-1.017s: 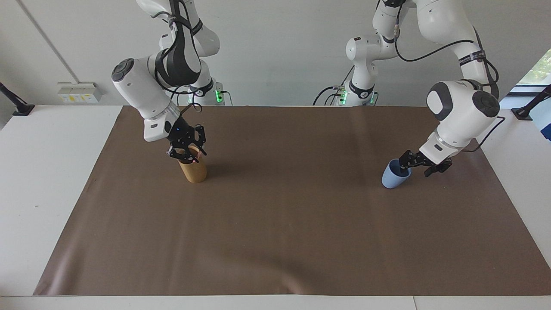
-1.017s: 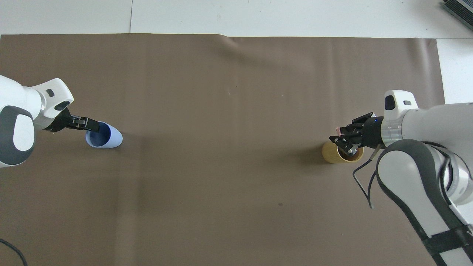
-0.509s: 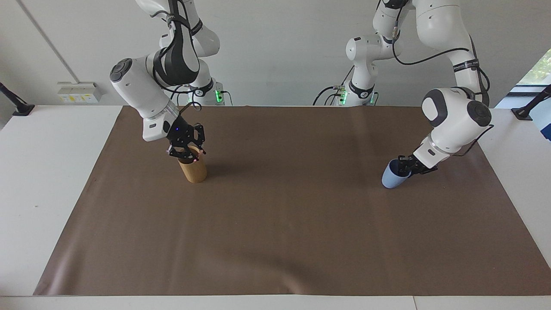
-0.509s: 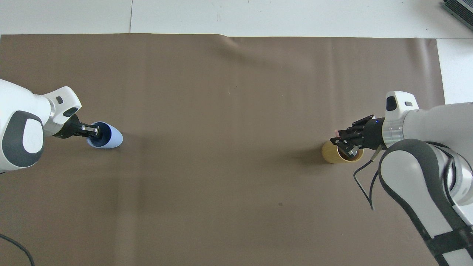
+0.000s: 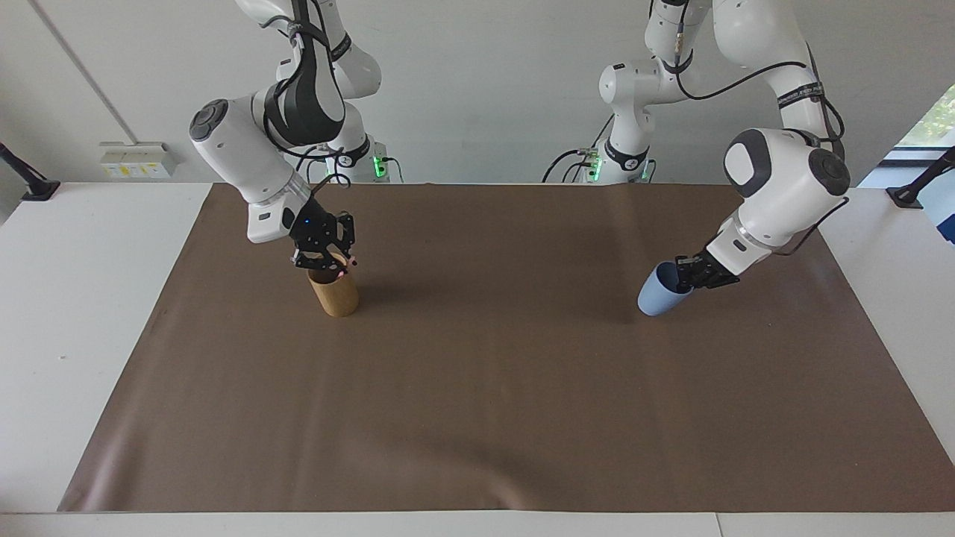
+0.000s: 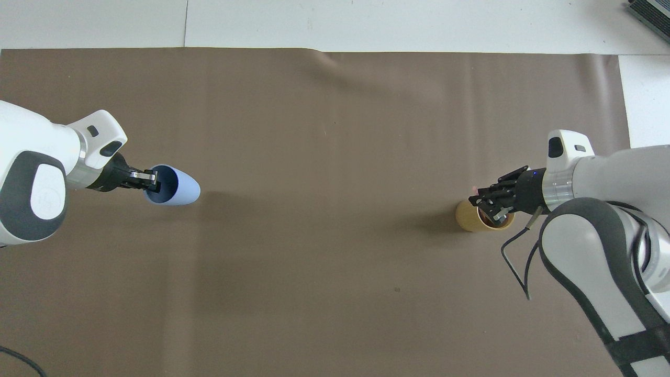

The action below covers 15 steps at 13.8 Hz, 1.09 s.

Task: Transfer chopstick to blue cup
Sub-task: 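Grasp the blue cup with the left gripper and slide it toward the middle, then lift the chopstick with the right gripper while the left gripper releases the cup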

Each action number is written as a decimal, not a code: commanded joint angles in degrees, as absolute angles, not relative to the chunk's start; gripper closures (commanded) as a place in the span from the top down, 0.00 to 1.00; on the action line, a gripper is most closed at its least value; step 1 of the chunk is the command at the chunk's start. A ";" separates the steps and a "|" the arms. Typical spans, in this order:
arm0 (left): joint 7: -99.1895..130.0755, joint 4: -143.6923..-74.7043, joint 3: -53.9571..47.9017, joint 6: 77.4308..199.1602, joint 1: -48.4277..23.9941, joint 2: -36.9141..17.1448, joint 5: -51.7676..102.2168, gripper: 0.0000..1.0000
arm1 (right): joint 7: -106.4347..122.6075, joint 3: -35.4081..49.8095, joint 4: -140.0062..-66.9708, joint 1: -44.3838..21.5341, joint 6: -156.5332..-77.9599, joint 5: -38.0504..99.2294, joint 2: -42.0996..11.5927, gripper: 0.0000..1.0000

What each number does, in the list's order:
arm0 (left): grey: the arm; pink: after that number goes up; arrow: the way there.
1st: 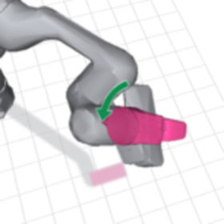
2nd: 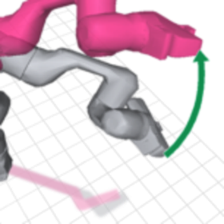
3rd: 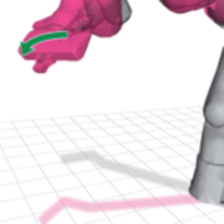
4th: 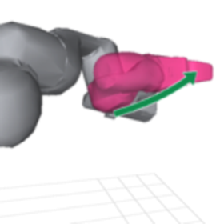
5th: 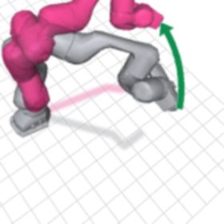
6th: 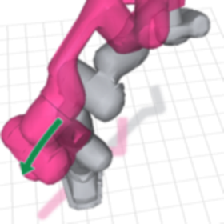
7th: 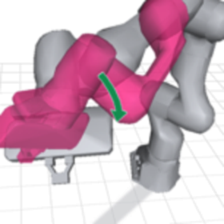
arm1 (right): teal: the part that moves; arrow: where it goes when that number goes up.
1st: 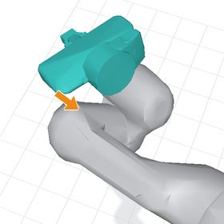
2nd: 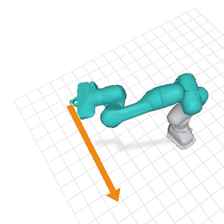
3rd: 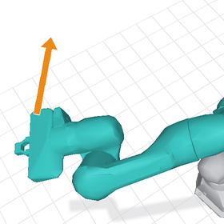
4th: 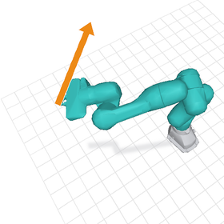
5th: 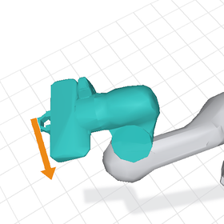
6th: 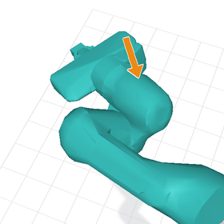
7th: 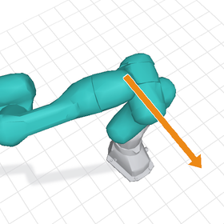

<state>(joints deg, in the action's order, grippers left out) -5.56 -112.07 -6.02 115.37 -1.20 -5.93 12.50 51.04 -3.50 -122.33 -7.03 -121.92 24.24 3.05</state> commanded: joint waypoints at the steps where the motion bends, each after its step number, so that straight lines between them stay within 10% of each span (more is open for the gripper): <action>1: 5.76 -112.59 -5.36 118.37 -9.73 -5.45 12.57 0.00 | 50.10 -3.25 -121.99 -6.24 -120.85 25.93 3.78 0.15; 15: 41.92 -106.17 -5.45 127.10 -35.68 -14.68 6.15 0.00 | 44.13 -3.60 -110.67 -5.54 -110.23 19.78 4.39 0.06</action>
